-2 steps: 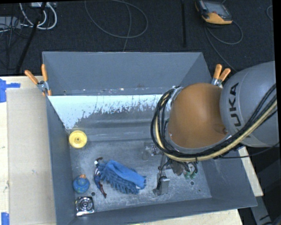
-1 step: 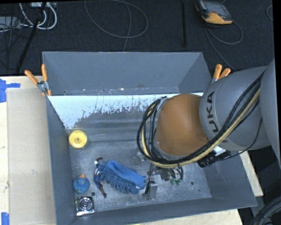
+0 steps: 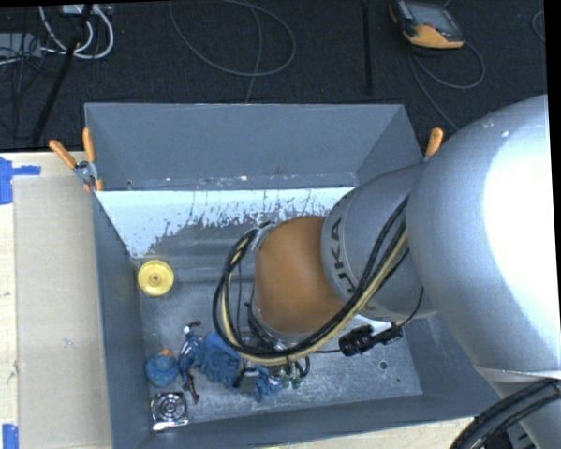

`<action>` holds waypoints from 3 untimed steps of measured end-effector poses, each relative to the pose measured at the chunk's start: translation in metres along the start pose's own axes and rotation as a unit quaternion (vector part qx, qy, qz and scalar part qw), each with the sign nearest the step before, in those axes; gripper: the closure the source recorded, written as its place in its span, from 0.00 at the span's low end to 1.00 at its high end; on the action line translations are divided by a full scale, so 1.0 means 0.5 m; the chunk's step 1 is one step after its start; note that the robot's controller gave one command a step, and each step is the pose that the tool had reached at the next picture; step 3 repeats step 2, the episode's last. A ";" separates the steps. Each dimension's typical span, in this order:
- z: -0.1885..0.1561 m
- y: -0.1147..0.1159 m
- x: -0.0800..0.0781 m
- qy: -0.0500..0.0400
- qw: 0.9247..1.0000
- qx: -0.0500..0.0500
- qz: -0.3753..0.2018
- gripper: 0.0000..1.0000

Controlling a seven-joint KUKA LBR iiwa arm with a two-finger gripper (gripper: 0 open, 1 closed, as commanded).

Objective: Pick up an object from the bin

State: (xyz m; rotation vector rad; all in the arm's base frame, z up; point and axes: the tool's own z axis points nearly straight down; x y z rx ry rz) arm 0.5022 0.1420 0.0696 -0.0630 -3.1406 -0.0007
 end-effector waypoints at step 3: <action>-0.275 0.010 -0.036 0.000 1.000 0.000 0.011 1.00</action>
Offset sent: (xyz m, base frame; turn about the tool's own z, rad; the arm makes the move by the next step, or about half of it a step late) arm 0.0175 0.0046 0.1377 0.0250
